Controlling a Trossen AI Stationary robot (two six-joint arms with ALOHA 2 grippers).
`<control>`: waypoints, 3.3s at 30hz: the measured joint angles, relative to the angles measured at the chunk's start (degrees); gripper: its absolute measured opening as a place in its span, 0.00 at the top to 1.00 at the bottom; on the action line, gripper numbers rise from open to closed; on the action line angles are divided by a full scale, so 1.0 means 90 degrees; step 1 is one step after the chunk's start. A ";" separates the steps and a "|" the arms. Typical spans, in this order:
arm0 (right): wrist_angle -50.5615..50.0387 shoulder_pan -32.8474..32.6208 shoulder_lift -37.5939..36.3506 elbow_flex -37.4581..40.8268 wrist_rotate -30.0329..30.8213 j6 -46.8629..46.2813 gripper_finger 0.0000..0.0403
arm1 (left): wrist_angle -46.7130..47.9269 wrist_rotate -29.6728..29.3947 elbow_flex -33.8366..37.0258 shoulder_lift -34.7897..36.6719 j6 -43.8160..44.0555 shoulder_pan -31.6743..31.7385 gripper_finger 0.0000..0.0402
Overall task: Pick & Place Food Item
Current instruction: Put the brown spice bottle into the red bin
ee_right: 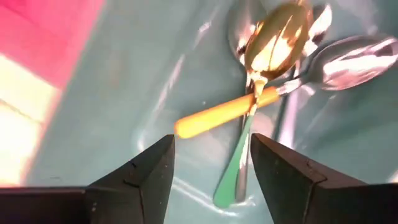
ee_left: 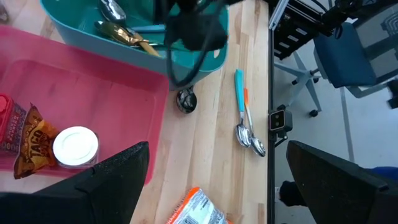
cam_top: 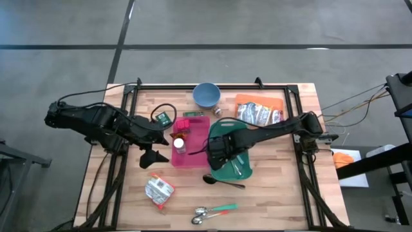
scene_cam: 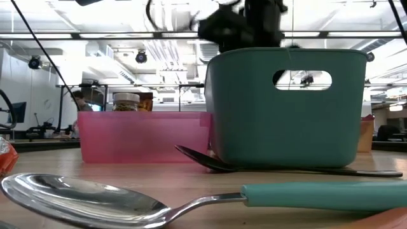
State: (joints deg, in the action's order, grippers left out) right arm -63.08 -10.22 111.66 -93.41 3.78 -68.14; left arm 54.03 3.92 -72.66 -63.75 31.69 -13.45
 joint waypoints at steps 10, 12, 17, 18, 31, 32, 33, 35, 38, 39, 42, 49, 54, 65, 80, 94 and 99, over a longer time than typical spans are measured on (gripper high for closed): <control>-0.1598 -0.0461 0.0000 -0.1728 0.1359 -0.0469 0.48 | -0.0066 0.0000 0.0000 -0.0036 -0.0236 0.0043 0.05; -0.1954 -0.0555 0.0000 -0.1978 0.1521 -0.0771 0.48 | -0.0065 0.0003 -0.0002 -0.0065 -0.0458 0.0119 0.05; -0.2539 -0.0695 0.0000 -0.2435 0.1589 -0.1474 0.48 | -0.0058 0.0007 -0.0003 -0.0119 -0.0838 0.0340 0.05; -0.2578 -0.0716 0.0000 -0.2504 0.1590 -0.1626 0.48 | -0.0040 0.0021 -0.0002 -0.0145 -0.0896 0.0387 0.05; -0.2912 -0.0693 0.0007 -0.3193 0.1907 -0.2369 0.48 | -0.0001 0.0096 -0.0007 -0.0321 -0.1868 0.0642 0.05; -0.3026 -0.0587 0.0007 -0.3234 0.1884 -0.2268 0.48 | -0.0007 0.0102 -0.0007 -0.0321 -0.1868 0.0644 0.05; -0.3000 -0.0450 0.0007 -0.3247 0.1874 -0.2089 0.48 | -0.0026 0.0117 -0.0007 -0.0321 -0.1871 0.0644 0.05; -0.2991 -0.0097 -0.0057 -0.3243 0.1842 -0.1636 0.48 | -0.0037 0.0119 -0.0007 -0.0321 -0.1876 0.0645 0.05; -0.2995 0.0604 -0.0102 -0.3237 0.1507 -0.0965 0.48 | -0.0036 0.0121 -0.0007 -0.0321 -0.1830 0.0646 0.05; -0.2993 0.0886 -0.0102 -0.3234 0.1318 -0.0645 0.48 | -0.0035 0.0128 -0.0007 -0.0321 -0.1788 0.0646 0.05; -0.2950 0.1732 -0.0071 -0.3179 0.0774 0.0457 0.48 | -0.0031 0.0134 -0.0007 -0.0321 -0.1540 0.0679 0.05; -0.2558 0.3324 0.0011 -0.2942 0.0093 0.2674 0.48 | -0.0025 -0.0192 -0.0007 -0.0321 -0.0456 0.0934 0.05; -0.1750 0.3951 0.0191 -0.2550 -0.0432 0.3816 0.48 | -0.0139 -0.0487 -0.0007 -0.0321 0.0479 0.1213 0.05; -0.1512 0.4172 0.1332 -0.2380 -0.0959 0.5302 0.48 | -0.1058 -0.0678 -0.0007 -0.0321 0.1839 0.1328 0.05; -0.0810 0.4248 0.1780 -0.2220 -0.1410 0.5229 0.48 | -0.1072 -0.0725 -0.0007 -0.0321 0.1967 0.1326 0.05; -0.0561 0.4189 0.1780 -0.1835 -0.1757 0.5022 0.48 | -0.1072 -0.0635 -0.0007 -0.0321 0.1991 0.1326 0.05; -0.0543 0.4151 0.1780 -0.1853 -0.1750 0.5216 0.48 | -0.1069 -0.0628 -0.0007 -0.0321 0.1984 0.1326 0.05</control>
State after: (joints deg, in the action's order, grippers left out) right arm -67.97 27.14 127.68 -110.09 -11.97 -21.19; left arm 44.40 -1.74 -72.73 -66.63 49.54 -1.52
